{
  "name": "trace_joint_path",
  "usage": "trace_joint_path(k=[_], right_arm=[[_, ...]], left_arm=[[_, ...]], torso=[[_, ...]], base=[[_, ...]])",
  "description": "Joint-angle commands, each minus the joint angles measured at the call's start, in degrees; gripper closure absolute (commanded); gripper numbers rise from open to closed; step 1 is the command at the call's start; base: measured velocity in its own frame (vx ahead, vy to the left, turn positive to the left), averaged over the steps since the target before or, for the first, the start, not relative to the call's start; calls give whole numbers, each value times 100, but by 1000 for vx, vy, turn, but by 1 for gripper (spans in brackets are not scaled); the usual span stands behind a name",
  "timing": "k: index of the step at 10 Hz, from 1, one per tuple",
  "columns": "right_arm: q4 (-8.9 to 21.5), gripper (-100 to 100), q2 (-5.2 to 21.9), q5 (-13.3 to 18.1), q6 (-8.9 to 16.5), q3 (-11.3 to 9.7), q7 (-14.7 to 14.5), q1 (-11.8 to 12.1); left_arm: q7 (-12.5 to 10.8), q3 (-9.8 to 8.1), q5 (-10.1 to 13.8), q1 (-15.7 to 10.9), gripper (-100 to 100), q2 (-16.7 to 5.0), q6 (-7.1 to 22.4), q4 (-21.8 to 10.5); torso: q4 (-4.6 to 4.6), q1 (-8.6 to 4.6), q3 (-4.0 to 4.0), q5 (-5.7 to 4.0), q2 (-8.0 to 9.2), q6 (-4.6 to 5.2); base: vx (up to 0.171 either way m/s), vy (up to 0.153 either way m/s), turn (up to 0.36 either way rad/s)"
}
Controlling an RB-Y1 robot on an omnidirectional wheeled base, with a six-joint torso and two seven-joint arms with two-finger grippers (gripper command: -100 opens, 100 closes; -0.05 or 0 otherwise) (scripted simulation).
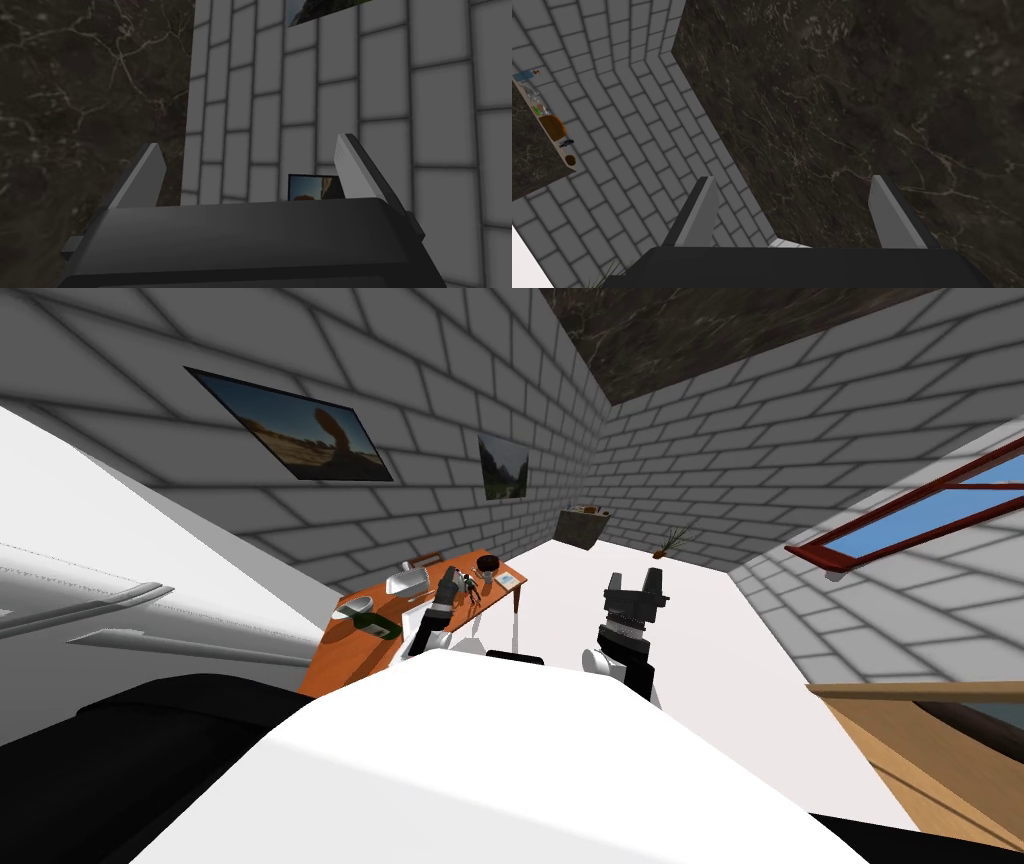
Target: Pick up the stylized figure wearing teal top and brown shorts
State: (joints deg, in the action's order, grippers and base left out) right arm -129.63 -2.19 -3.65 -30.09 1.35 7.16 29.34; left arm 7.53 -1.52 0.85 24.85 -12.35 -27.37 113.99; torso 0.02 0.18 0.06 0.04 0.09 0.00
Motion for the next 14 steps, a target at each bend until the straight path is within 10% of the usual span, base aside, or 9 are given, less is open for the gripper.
trace_joint_path(k=[1, 14], right_arm=[[0, 0, 0, 0, 0, 0, 0, 0], [0, 0, 0, 0, 0, 0, 0, 0]], left_arm=[[151, -34, -87, -70, -100, -135, -118, -286], [1152, -189, -761, -687, -100, -855, -1004, -2453]], torso=[[0, 0, 0, 0, 0, 0], [-1, -6, -4, -1, -7, -1]], base=[[-35, 46, -50], [-21, 39, -68]])
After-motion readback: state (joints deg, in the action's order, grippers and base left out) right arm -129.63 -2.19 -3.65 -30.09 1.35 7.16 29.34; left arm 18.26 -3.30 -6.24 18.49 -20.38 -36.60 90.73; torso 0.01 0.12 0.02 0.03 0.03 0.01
